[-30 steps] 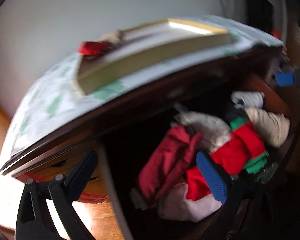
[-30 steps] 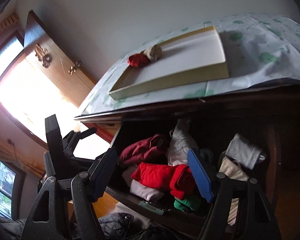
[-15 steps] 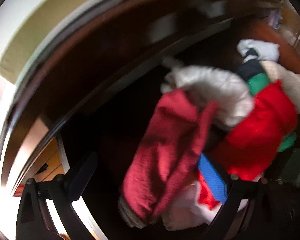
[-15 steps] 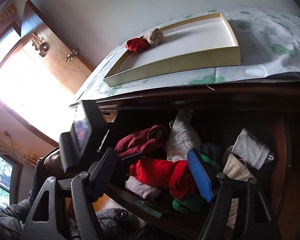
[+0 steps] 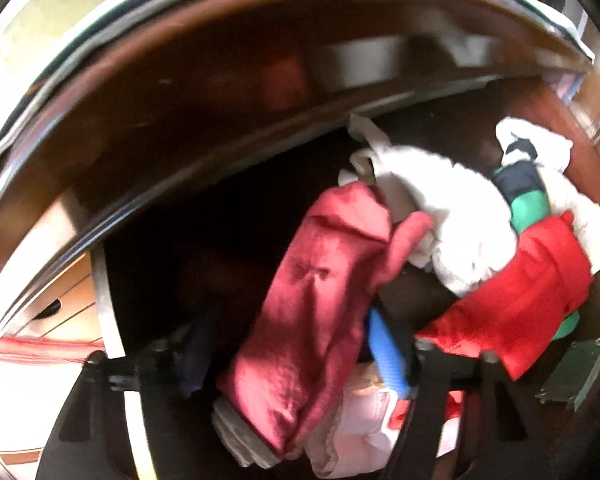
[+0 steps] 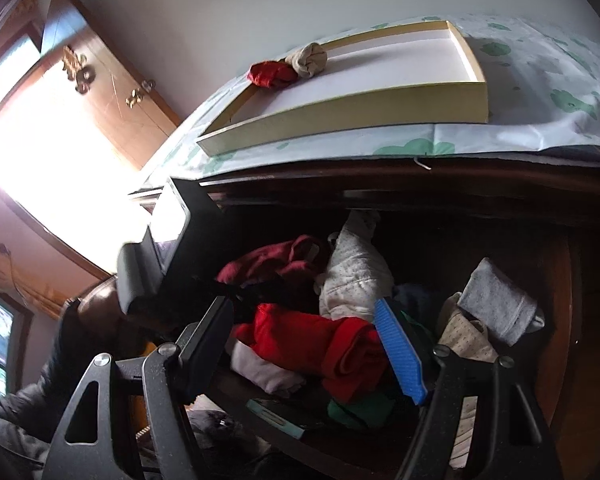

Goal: Take underwear out of drawer
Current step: 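Lower both open tools into the open drawer toward the red clothes, then grasp the dark red cloth with the left tool while the right tool grasps the red sock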

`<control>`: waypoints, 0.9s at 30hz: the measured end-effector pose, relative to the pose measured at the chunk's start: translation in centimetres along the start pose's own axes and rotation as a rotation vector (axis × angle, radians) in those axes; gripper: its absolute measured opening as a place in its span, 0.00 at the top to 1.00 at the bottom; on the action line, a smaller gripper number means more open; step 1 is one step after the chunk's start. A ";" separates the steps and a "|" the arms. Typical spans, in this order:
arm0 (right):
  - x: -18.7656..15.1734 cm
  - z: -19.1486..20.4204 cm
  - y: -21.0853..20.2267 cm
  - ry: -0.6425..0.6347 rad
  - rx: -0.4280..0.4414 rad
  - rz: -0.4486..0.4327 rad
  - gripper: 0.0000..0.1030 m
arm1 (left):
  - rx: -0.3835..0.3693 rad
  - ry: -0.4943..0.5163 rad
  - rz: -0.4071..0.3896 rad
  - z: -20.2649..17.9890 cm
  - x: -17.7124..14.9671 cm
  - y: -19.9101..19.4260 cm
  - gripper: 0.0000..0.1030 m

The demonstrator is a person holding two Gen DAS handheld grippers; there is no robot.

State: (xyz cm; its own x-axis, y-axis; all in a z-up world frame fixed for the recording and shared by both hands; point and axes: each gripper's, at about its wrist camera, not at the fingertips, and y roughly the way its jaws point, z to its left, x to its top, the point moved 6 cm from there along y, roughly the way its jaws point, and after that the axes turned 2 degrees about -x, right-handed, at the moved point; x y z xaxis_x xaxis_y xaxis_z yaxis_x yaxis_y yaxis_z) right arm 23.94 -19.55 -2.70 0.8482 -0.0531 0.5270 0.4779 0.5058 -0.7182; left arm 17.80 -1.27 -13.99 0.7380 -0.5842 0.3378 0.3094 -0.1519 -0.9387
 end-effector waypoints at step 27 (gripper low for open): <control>-1.8 1.4 3.2 -0.293 -0.096 0.176 0.27 | 0.037 0.103 0.071 -0.5 1.4 2.1 0.24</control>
State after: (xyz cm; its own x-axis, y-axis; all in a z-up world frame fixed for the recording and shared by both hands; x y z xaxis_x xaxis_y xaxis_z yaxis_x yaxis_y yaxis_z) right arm 23.67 -16.61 -5.33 0.8248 0.2838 0.4891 0.3610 0.4015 -0.8417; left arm 19.17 -2.85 -15.50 0.6940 -0.6713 0.2601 0.2817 -0.0793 -0.9562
